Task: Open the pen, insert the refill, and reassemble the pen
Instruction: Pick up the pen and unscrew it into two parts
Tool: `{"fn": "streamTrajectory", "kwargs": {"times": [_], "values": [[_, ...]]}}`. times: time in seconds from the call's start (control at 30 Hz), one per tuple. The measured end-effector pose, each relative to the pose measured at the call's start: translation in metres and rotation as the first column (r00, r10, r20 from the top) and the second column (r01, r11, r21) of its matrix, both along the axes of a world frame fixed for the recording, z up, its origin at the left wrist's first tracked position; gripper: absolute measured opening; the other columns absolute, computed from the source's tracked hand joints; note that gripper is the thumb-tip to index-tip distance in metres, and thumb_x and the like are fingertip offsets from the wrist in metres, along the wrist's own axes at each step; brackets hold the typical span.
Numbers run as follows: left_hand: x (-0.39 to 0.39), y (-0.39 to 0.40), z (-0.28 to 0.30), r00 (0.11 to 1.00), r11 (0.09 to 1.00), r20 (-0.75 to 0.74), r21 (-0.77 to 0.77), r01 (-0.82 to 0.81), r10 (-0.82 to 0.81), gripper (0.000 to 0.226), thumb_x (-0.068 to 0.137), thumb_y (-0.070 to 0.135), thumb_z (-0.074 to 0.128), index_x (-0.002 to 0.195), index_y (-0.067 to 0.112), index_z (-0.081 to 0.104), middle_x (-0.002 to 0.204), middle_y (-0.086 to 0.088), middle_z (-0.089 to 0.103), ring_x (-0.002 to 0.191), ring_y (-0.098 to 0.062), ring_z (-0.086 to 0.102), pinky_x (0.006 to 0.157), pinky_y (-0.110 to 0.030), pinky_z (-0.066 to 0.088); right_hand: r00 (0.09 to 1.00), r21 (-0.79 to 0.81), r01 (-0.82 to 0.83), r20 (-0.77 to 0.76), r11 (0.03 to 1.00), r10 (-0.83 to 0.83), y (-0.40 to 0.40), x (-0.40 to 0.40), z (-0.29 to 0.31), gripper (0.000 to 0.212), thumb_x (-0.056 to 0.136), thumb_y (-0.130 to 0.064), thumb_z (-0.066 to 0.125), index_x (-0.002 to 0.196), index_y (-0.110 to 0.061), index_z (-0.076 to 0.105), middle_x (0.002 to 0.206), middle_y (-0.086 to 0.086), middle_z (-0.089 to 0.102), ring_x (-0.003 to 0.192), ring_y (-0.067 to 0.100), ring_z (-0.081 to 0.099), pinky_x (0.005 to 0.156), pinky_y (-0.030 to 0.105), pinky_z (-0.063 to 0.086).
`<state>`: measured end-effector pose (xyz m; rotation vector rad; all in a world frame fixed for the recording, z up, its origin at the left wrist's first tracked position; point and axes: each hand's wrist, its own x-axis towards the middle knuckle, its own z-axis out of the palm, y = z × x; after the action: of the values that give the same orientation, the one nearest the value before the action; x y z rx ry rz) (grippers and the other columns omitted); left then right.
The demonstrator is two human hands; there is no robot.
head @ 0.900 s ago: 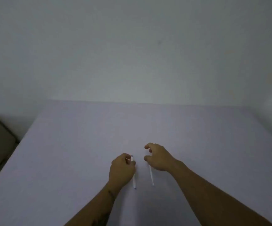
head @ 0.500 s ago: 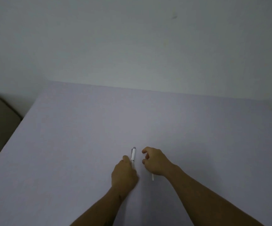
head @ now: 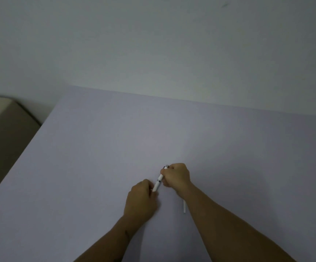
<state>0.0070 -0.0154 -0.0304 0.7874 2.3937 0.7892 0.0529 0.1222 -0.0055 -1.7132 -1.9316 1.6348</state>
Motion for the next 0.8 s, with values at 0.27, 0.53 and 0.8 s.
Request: {"fn": "streamTrajectory", "kwargs": {"times": [0.27, 0.53, 0.8], "values": [[-0.019, -0.019, 0.004, 0.99, 0.989, 0.01, -0.057, -0.138, 0.139, 0.019, 0.083, 0.018, 0.058, 0.07, 0.028, 0.048, 0.07, 0.008, 0.057, 0.061, -0.005, 0.051, 0.049, -0.018, 0.032, 0.937, 0.089, -0.3, 0.211, 0.95, 0.277, 0.02, -0.02, -0.002, 0.015, 0.072, -0.01, 0.065, 0.08, 0.0, 0.072, 0.078, 0.017, 0.076, 0.073, 0.034, 0.075, 0.07, 0.044, 0.063], [-0.019, -0.022, 0.009, 0.988, 0.989, 0.06, -0.022, -0.143, 0.144, 0.016, 0.077, 0.014, 0.052, 0.069, 0.026, 0.047, 0.076, 0.004, 0.058, 0.067, -0.012, 0.052, 0.052, -0.023, 0.033, 0.921, 0.129, -0.325, 0.269, 0.937, 0.283, 0.014, -0.019, -0.007, 0.019, 0.074, -0.022, 0.065, 0.089, -0.011, 0.063, 0.083, 0.007, 0.07, 0.077, 0.029, 0.071, 0.066, 0.032, 0.058], [-0.02, -0.019, 0.019, 0.981, 0.987, 0.126, 0.05, -0.152, 0.145, 0.014, 0.08, 0.011, 0.056, 0.073, 0.022, 0.049, 0.067, 0.002, 0.06, 0.059, -0.014, 0.053, 0.05, -0.027, 0.038, 0.909, 0.162, -0.376, 0.257, 0.912, 0.329, 0.026, 0.015, 0.019, 0.041, 0.08, -0.01, 0.059, 0.121, -0.014, 0.064, 0.123, 0.013, 0.064, 0.109, 0.028, 0.063, 0.092, 0.032, 0.052]]}}
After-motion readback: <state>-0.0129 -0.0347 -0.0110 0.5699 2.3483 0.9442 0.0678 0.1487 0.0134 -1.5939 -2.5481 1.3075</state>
